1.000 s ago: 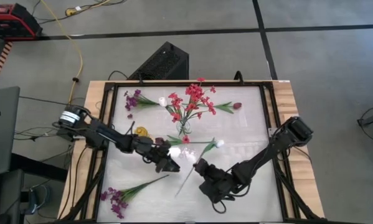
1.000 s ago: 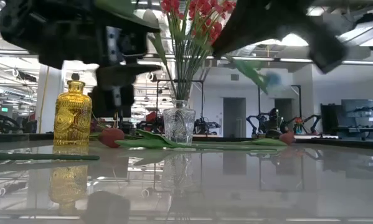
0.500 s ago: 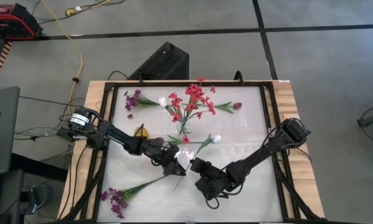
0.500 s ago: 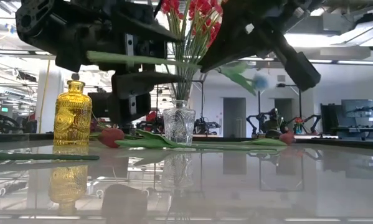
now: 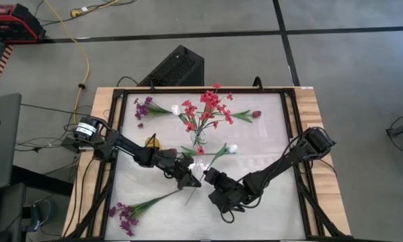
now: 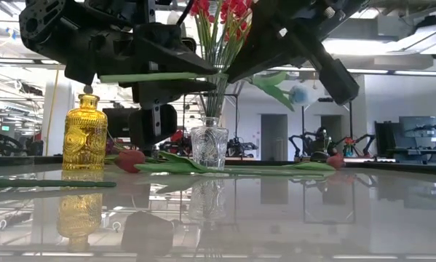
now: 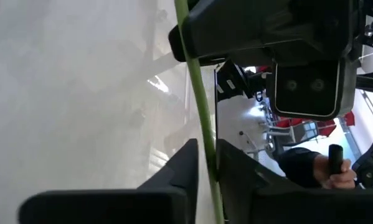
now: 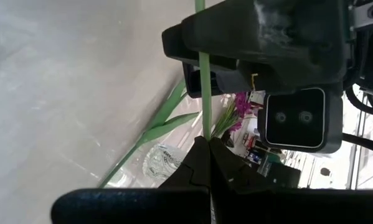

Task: Sort flowers into vase by color
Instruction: Put the white tulip into the transparent vase

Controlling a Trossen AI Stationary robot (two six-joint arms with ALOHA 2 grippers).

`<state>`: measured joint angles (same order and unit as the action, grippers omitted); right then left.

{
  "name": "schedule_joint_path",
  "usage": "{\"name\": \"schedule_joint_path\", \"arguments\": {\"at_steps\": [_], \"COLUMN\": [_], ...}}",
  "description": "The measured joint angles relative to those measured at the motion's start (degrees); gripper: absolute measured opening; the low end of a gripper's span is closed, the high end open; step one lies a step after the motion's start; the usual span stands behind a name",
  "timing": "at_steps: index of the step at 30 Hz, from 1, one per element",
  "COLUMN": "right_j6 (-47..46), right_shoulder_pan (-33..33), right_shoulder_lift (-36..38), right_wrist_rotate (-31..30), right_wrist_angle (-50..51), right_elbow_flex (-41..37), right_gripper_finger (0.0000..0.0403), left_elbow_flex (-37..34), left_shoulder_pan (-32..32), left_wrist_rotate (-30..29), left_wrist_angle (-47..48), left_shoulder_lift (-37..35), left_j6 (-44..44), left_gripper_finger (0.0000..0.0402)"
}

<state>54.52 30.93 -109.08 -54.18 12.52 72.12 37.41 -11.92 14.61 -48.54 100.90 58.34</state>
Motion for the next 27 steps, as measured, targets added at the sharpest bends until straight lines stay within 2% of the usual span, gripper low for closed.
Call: {"name": "schedule_joint_path", "arguments": {"at_steps": [3,6,12,15,19,24,27], "right_j6": [0.1,0.1,1.3,-1.8,-16.4,-46.8,-62.1], "right_shoulder_pan": [0.0,0.2,1.5,2.6,4.2,5.5,5.6], "right_shoulder_lift": [0.0,0.0,0.1,0.1,1.0,5.5,8.2], "right_wrist_rotate": [0.0,0.0,0.0,0.0,1.2,11.6,17.4], "right_wrist_angle": [-0.5,-1.3,-1.6,-1.9,-0.4,10.9,12.2], "right_elbow_flex": [0.0,0.0,0.0,0.0,0.0,-0.2,-3.4], "right_gripper_finger": [0.0020,0.0034,0.0091,0.0127,0.0176,0.0214,0.0218], "left_elbow_flex": [0.0,0.0,0.0,0.0,0.0,0.0,0.2], "left_shoulder_pan": [0.0,0.0,0.3,0.7,1.1,1.1,1.1], "left_wrist_rotate": [0.1,0.2,0.1,0.1,0.7,1.7,2.5], "left_wrist_angle": [0.0,0.0,0.0,0.0,-1.5,-4.1,-5.9], "left_shoulder_lift": [0.0,0.0,0.0,0.0,0.0,0.0,0.0], "left_j6": [-0.7,-1.5,-1.7,-1.7,-2.3,-5.4,-8.5], "left_gripper_finger": [0.0008,0.0005,0.0001,0.0001,0.0000,0.0000,0.0000]}}
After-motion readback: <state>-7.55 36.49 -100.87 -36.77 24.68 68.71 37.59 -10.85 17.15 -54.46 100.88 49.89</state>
